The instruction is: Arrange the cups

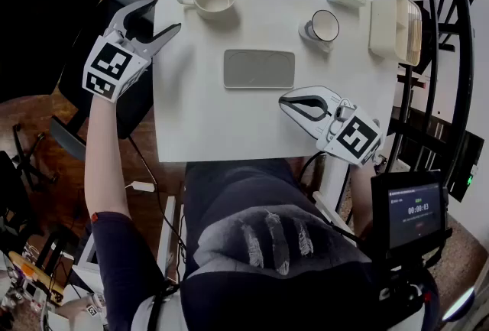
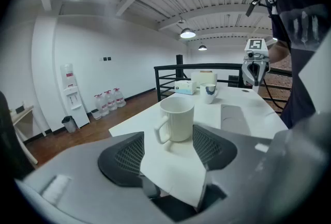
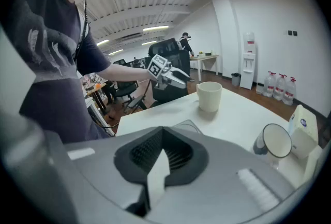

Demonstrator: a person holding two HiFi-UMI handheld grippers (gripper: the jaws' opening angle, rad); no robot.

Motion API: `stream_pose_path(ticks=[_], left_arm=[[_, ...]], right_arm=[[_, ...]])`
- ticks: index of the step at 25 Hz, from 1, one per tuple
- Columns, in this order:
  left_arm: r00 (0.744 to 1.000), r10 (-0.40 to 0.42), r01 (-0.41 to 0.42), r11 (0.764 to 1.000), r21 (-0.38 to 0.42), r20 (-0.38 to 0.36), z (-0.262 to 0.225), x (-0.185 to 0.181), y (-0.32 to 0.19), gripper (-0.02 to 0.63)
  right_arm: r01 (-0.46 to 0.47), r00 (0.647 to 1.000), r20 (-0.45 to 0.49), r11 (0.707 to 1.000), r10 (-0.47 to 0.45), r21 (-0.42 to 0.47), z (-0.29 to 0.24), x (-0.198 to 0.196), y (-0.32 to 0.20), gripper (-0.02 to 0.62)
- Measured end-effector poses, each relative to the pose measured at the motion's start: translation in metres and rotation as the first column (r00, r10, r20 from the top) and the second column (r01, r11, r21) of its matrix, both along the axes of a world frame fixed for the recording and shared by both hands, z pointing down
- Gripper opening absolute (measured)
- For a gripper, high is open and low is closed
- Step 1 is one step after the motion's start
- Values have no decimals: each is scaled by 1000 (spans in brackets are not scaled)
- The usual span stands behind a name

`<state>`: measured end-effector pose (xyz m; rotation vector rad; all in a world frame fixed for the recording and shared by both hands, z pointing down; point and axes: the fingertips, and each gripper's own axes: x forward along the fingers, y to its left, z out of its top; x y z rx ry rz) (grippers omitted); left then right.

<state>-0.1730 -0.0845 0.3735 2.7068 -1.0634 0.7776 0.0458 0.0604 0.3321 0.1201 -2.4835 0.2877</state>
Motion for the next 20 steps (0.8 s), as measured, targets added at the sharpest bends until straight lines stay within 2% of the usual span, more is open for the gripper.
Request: stream_pose_path(ticks=[7, 12, 17, 18, 20], left_arm=[[997, 79, -79, 994, -74, 5, 44, 16, -36, 291], [992, 120, -123, 990, -62, -41, 42, 28, -46, 284], [987, 159, -159, 986, -40, -10, 44, 27, -47, 120], [986, 170, -170, 985, -34, -5, 44, 29, -48, 60], [985, 175, -175, 984, -29, -9, 42, 31, -51, 52]], right_arm=[[-22, 999, -26, 1000, 22, -22, 1, 14, -1, 3], [-77, 996, -43, 996, 75, -53, 6, 26, -1, 3], [-82, 996, -42, 995, 80, -63, 10, 25, 7, 3], [-85, 996, -43, 994, 83, -67, 11, 25, 6, 3], [-94, 995, -44, 993, 91, -73, 12, 26, 4, 3]])
